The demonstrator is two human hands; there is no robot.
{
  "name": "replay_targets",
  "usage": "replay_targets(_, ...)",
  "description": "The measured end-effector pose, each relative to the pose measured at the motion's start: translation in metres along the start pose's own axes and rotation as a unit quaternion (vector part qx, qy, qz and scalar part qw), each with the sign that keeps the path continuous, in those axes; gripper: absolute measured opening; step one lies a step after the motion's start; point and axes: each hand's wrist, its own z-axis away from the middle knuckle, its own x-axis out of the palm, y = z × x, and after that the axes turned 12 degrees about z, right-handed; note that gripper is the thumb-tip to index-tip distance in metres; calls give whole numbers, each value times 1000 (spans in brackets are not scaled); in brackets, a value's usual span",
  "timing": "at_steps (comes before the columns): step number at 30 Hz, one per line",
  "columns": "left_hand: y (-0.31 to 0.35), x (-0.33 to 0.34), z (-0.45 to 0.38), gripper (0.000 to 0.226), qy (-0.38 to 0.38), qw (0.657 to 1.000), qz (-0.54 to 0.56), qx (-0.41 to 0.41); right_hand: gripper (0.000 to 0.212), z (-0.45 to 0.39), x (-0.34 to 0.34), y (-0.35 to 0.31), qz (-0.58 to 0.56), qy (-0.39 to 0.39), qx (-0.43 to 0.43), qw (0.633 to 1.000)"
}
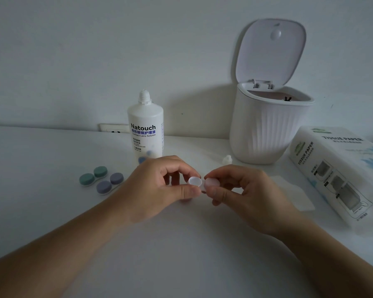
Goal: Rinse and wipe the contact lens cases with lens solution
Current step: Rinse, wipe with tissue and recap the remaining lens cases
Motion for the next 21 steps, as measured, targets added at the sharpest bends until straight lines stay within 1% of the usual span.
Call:
replay_targets(5, -1, -2, -2, 31, -4, 1000, -25, 15, 14, -1, -2, 3, -3, -1, -7, 1000)
replay_targets(7, -4, -5, -1, 39, -14, 997, -73, 14, 14, -1, -4, 5, -3, -5, -4, 1000)
replay_targets(10, -10, -7, -1, 44, -41, 986, -159, 3, 5, -1, -7, 10, -12, -2, -7, 1000)
replay_targets(12, -12, -8, -1, 40, -67, 979, -191, 0, 6, -1, -8, 11, -12, 3, -2, 1000)
replay_targets(15, -13, -8, -1, 15, -103, 969, -222, 7, 8, -1, -9, 11, -16, -3, 3, 1000)
replay_targets(16, -13, -8, -2, 10, -107, 968, -228, 8, 8, -1, -9, 11, -18, -7, 4, 1000)
replay_targets(19, -14, -7, -3, 17, -104, 970, -220, 4, 9, -1, -9, 12, -24, -11, 5, 1000)
replay_targets(21, -14, -7, -2, 22, -93, 976, -195, 2, 10, -1, -9, 12, -25, -12, 7, 1000)
